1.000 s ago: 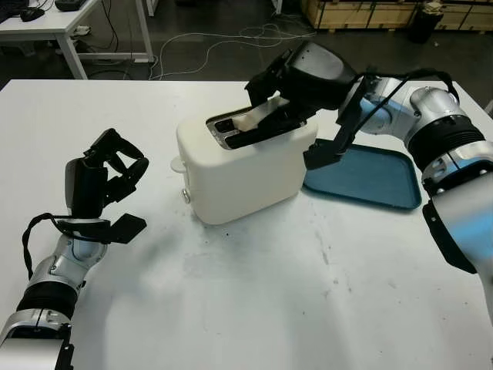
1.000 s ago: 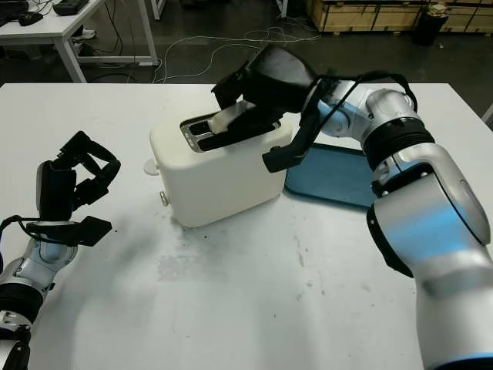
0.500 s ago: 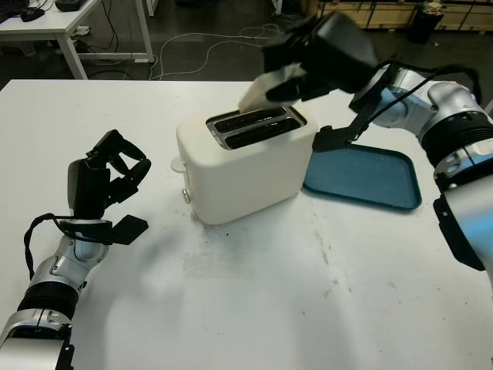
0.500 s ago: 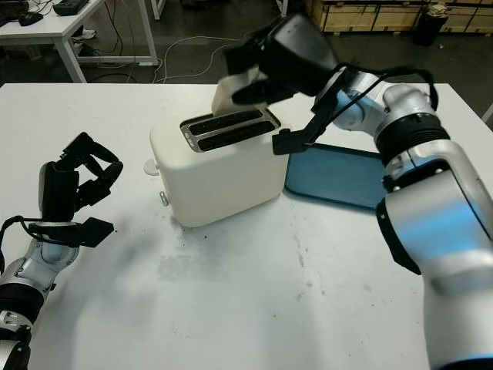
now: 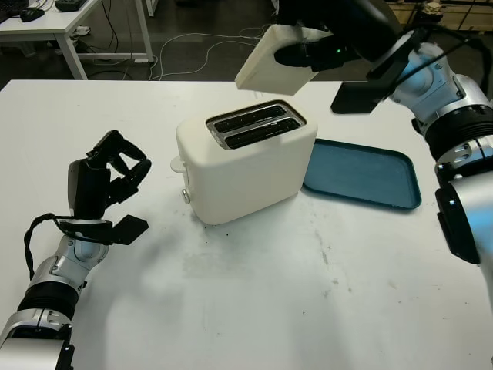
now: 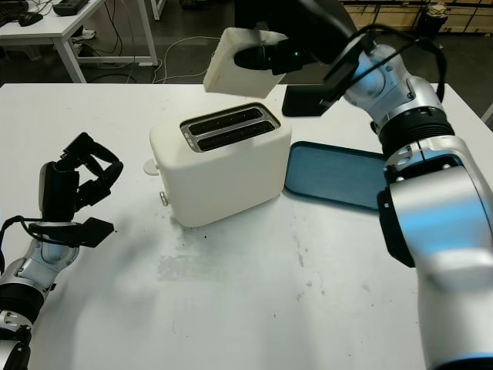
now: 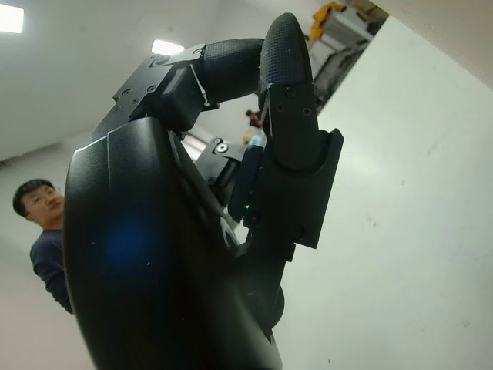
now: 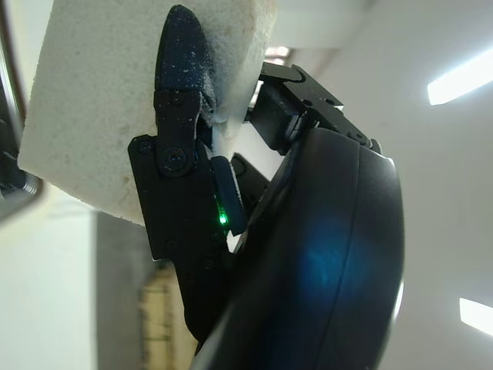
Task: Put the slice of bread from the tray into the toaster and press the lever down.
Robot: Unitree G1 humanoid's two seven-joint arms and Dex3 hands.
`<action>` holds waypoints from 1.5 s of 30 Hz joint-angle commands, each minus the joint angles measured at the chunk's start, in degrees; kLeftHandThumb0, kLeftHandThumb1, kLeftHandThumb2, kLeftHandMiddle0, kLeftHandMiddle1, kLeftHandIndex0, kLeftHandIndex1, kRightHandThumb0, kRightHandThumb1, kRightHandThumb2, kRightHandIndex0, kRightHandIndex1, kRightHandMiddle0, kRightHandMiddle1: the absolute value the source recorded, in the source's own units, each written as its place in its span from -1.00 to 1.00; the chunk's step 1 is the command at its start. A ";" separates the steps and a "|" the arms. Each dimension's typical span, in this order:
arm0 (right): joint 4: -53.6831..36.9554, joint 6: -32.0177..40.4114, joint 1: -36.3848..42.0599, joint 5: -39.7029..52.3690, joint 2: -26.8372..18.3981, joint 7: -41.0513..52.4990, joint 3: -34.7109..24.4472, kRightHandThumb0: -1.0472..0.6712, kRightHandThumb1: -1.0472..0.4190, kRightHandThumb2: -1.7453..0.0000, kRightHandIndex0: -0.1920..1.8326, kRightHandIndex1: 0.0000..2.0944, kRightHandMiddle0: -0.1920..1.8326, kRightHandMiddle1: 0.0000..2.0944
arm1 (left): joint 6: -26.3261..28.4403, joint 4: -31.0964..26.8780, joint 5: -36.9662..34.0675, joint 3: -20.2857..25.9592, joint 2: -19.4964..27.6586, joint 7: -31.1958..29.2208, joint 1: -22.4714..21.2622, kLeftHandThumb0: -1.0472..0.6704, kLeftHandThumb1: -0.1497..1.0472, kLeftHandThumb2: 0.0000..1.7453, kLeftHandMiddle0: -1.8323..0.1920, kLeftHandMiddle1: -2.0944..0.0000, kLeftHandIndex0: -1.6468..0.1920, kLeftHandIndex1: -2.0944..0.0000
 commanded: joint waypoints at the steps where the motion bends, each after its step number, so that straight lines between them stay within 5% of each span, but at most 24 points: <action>1: -1.13 3.40 0.09 2.98 0.85 5.96 -1.40 -0.51 -0.83 0.69 0.29 0.67 0.02 0.66 | 0.03 -0.02 -0.44 -0.24 0.13 -0.50 0.12 -1.00 0.79 -0.47 0.05 -0.67 0.29 -0.55; 16: -3.14 12.83 0.93 4.96 3.60 21.48 -2.25 -0.50 -0.83 0.77 0.32 0.67 0.09 0.67 | -0.03 0.04 -0.47 -0.16 0.16 -0.30 0.25 -1.00 0.79 -0.47 0.05 -0.67 0.29 -0.54; 45: 0.49 10.18 -2.41 3.23 4.39 9.24 -5.50 -0.51 -0.83 0.61 0.20 0.67 -0.02 0.67 | -0.19 0.02 -0.70 -0.21 -0.05 -0.36 0.68 -1.00 0.79 -0.48 0.05 -0.67 0.28 -0.55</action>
